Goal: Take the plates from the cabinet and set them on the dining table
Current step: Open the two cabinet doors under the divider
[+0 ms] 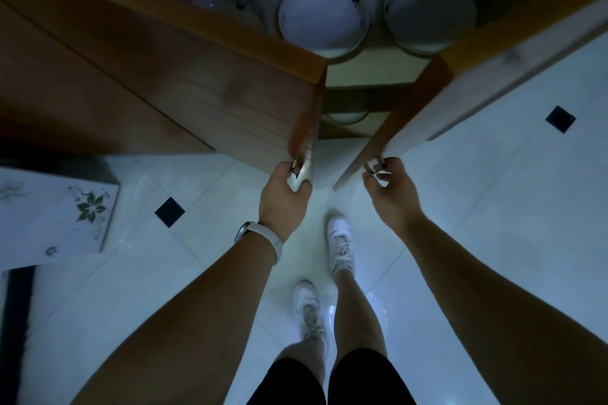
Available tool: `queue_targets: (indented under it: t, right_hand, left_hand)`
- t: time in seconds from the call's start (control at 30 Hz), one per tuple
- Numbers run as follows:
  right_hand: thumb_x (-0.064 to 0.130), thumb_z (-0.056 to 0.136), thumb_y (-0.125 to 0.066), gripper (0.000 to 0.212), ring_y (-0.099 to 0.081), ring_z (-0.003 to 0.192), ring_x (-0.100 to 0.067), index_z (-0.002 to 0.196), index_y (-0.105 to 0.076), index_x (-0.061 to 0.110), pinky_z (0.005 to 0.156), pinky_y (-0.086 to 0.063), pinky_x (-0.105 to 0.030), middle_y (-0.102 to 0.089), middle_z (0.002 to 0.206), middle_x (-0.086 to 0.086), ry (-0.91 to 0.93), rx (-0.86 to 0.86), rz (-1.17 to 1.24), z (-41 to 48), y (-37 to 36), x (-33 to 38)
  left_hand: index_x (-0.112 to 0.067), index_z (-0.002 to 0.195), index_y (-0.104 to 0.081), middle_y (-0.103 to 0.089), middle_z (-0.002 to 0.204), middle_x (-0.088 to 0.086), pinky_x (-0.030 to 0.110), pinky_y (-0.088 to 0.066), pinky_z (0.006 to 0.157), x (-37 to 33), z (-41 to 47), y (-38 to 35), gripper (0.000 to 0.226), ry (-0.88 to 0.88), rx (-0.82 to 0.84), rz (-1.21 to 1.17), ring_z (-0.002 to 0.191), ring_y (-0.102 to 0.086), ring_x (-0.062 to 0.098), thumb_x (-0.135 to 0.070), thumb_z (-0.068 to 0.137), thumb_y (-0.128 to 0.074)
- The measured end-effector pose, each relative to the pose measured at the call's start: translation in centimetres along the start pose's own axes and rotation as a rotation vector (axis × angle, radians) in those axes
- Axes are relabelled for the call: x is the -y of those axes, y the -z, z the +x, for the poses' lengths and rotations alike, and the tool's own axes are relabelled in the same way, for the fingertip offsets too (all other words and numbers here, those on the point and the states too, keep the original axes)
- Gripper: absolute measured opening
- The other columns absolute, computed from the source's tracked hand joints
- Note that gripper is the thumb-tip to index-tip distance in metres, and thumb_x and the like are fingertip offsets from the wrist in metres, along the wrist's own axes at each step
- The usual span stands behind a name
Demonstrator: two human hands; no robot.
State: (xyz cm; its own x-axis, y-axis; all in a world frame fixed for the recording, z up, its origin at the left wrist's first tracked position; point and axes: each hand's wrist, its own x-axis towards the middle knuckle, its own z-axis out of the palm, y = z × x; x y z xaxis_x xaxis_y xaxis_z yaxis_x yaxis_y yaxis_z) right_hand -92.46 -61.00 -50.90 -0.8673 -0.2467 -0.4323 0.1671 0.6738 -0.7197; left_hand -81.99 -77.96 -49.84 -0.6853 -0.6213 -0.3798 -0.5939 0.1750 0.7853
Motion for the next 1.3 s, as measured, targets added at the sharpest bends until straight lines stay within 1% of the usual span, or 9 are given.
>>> queue_targets:
  t: [0.27,0.43,0.6,0.87,1.0,1.07,1.17,1.23,1.3]
  right_hand:
    - [0.041,0.083,-0.068,0.035,-0.06,0.096,-0.016,0.105,-0.049,0.023,0.078,-0.05,-0.033,-0.062,0.105,0.006,-0.071,-0.17,0.022,-4.5,0.7,-2.8]
    - [0.053,0.08,-0.067,0.042,-0.06,0.086,-0.007,0.107,-0.05,0.026,0.063,-0.044,-0.021,-0.063,0.11,0.008,-0.107,-0.231,0.014,-6.0,1.5,-2.9]
    - [0.056,0.079,-0.063,0.049,-0.064,0.099,-0.016,0.114,-0.053,0.024,0.075,-0.045,-0.029,-0.068,0.106,0.008,-0.143,-0.31,-0.055,-7.1,2.5,-3.4]
    - [0.036,0.079,-0.071,0.034,-0.052,0.075,-0.012,0.1,-0.052,0.018,0.075,-0.038,-0.027,-0.054,0.077,0.017,-0.062,-0.426,-0.041,-10.4,8.1,-2.1]
    - [0.042,0.074,-0.072,0.042,-0.057,0.065,-0.007,0.092,-0.054,0.008,0.061,-0.043,-0.021,-0.056,0.07,0.008,0.009,-0.424,-0.012,-12.2,12.8,-0.6]
    - [0.043,0.071,-0.074,0.058,-0.06,0.065,-0.001,0.107,-0.052,0.004,0.062,-0.05,-0.026,-0.058,0.077,0.007,0.039,-0.443,0.023,-13.4,14.9,0.6]
    - [0.022,0.073,-0.08,0.067,-0.058,0.082,0.004,0.126,-0.038,0.022,0.074,-0.052,-0.033,-0.049,0.111,0.007,0.168,-0.437,0.122,-15.2,17.9,3.0]
    - [0.018,0.074,-0.079,0.069,-0.055,0.098,-0.003,0.129,-0.038,0.024,0.078,-0.054,-0.033,-0.039,0.123,0.008,0.294,-0.434,0.114,-16.2,19.6,4.5]
    - [0.016,0.073,-0.079,0.071,-0.049,0.114,-0.014,0.133,-0.039,0.013,0.09,-0.053,-0.041,-0.038,0.131,-0.002,0.402,-0.445,0.004,-16.8,21.3,5.5]
  left_hand:
    - [-0.021,0.105,-0.057,-0.063,0.098,-0.005,0.024,-0.041,0.08,3.7,-3.6,2.4,0.028,0.006,-0.015,0.045,0.096,-0.059,0.018,-0.031,0.083,-0.071]
    - [-0.023,0.095,-0.052,-0.065,0.092,-0.005,0.03,-0.048,0.073,3.8,-5.0,3.0,0.038,0.014,-0.077,0.127,0.087,-0.061,0.017,-0.048,0.076,-0.073]
    - [-0.025,0.109,-0.047,-0.069,0.091,-0.004,0.036,-0.054,0.074,2.5,-5.0,4.4,0.067,0.09,-0.18,0.223,0.086,-0.066,0.021,-0.073,0.066,-0.064]
    - [-0.024,0.102,-0.044,-0.063,0.094,-0.004,0.038,-0.054,0.071,-1.7,-7.2,6.5,0.059,-0.062,-0.363,0.299,0.086,-0.063,0.021,-0.059,0.063,-0.073]
    - [-0.021,0.102,-0.048,-0.058,0.098,0.0,0.036,-0.051,0.07,-5.6,-9.0,8.0,0.059,-0.152,-0.465,0.318,0.088,-0.061,0.023,-0.052,0.063,-0.078]
    - [-0.025,0.092,-0.048,-0.054,0.095,0.001,0.031,-0.046,0.066,-8.1,-10.1,9.4,0.05,-0.223,-0.521,0.343,0.083,-0.058,0.02,-0.047,0.062,-0.081]
    - [-0.02,0.086,-0.053,-0.055,0.102,0.006,0.029,-0.048,0.067,-11.4,-11.6,11.6,0.046,-0.318,-0.6,0.362,0.083,-0.054,0.016,-0.039,0.057,-0.084]
    - [-0.012,0.091,-0.058,-0.057,0.11,0.012,0.031,-0.05,0.077,-12.6,-12.6,12.5,0.048,-0.386,-0.649,0.378,0.093,-0.051,0.016,-0.031,0.057,-0.085]
    - [-0.001,0.108,-0.057,-0.054,0.123,0.019,0.04,-0.05,0.089,-13.0,-13.4,13.2,0.062,-0.431,-0.674,0.422,0.109,-0.053,0.027,-0.03,0.06,-0.084]
